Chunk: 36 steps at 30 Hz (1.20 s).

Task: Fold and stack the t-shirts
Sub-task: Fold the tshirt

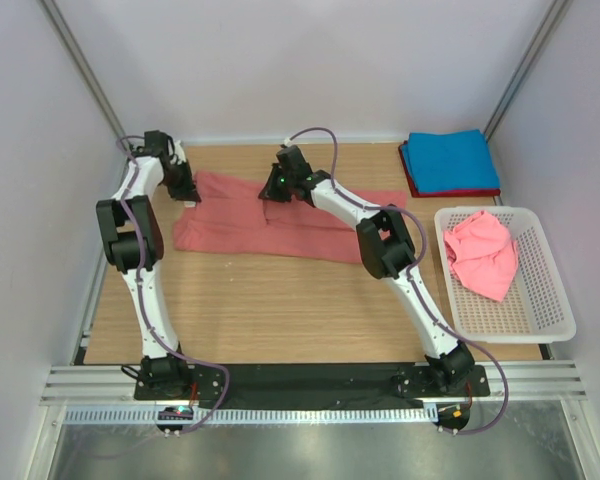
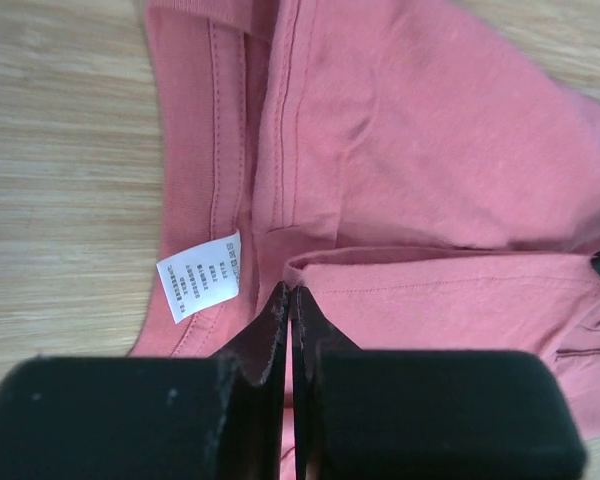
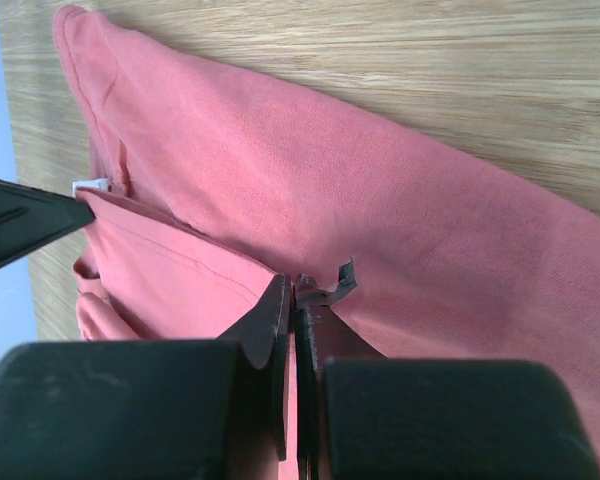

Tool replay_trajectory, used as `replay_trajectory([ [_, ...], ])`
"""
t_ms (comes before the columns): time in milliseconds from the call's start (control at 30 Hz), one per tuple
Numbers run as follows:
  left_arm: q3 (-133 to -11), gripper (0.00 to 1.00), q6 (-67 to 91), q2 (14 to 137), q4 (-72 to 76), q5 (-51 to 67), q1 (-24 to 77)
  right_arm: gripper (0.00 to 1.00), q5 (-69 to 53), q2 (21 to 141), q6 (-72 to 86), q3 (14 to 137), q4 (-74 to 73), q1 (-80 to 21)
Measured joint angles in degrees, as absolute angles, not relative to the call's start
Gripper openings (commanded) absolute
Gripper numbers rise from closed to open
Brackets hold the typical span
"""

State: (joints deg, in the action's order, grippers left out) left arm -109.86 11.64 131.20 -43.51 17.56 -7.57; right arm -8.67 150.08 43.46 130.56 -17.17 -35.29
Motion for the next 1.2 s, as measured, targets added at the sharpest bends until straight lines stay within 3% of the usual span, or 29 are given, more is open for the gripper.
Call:
replay_trajectory([
  [867,-119.24,0.00,13.74,133.82,-41.04,18.83,-5.61,0.01,-3.07,145.62,43.46,123.68,-13.04,-35.18],
  [900,-119.24,0.04,14.09,134.23,-40.73,18.96,-5.58,0.01,-2.85,145.51,43.46,123.50,-12.99,-35.18],
  [1100,-120.05,0.38,16.21,136.53,-40.60,17.80,-5.52,0.31,-0.05,145.21,43.75,123.13,-14.94,-34.96],
  [1200,-120.44,0.49,17.45,136.14,-41.78,11.62,-5.45,0.33,0.58,144.33,43.64,123.04,-18.15,-34.46],
])
